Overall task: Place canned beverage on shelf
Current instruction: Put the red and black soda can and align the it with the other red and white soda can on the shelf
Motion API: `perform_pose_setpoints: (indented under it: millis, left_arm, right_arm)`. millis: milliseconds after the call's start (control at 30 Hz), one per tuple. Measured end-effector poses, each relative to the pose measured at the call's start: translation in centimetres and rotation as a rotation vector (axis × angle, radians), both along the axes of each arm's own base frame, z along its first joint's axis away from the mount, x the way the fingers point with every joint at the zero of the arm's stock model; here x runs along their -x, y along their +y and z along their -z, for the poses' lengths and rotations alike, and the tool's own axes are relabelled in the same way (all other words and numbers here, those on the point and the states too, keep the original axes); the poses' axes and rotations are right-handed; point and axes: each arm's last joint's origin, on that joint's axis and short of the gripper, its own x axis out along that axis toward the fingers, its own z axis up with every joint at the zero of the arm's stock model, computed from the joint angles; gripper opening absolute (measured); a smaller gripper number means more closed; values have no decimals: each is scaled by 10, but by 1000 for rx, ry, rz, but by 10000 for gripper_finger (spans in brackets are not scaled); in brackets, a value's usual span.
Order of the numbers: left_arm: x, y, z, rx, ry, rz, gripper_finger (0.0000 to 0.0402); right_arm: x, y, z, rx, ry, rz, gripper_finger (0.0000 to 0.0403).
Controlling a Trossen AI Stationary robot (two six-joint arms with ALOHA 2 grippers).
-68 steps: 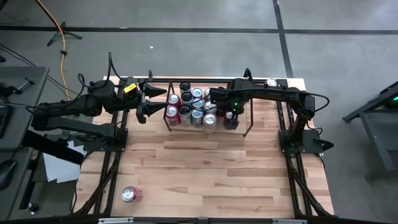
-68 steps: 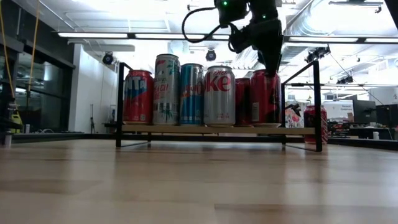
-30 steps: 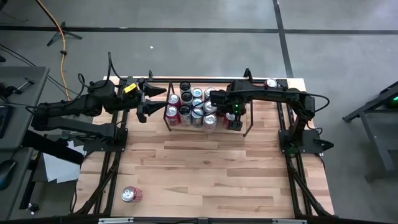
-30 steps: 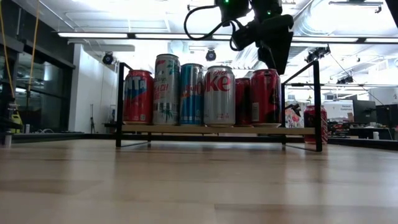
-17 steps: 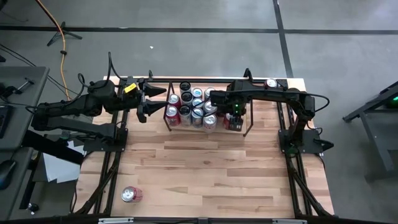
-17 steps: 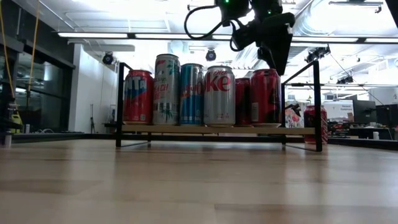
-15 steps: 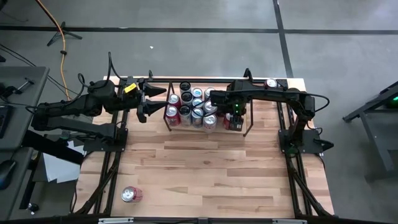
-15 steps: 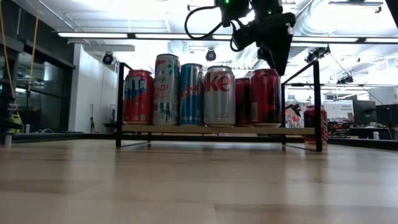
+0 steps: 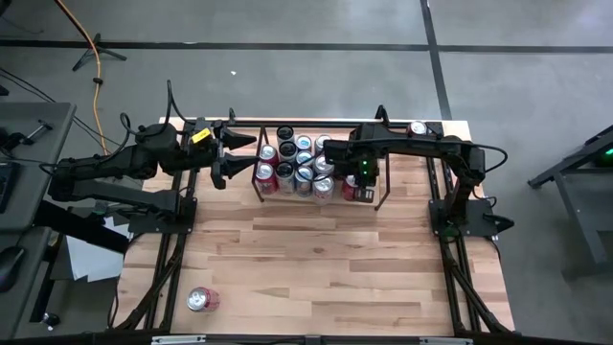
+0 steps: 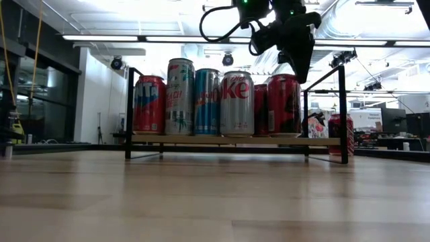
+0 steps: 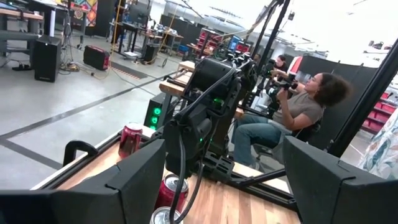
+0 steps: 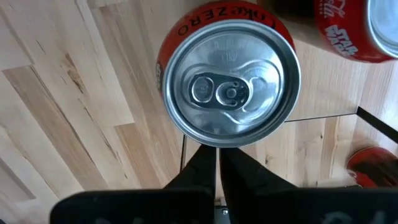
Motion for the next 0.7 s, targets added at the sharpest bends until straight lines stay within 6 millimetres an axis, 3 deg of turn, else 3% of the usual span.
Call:
perform_pose_setpoints:
  millis: [467, 700]
  left_arm:
    - [0, 1, 0, 1, 3, -26, 275]
    - [0, 1, 0, 1, 3, -27, 275]
  right_arm:
    - [2, 0, 6, 22, 26, 87, 0]
    - [15, 5, 8, -1, 47, 61, 0]
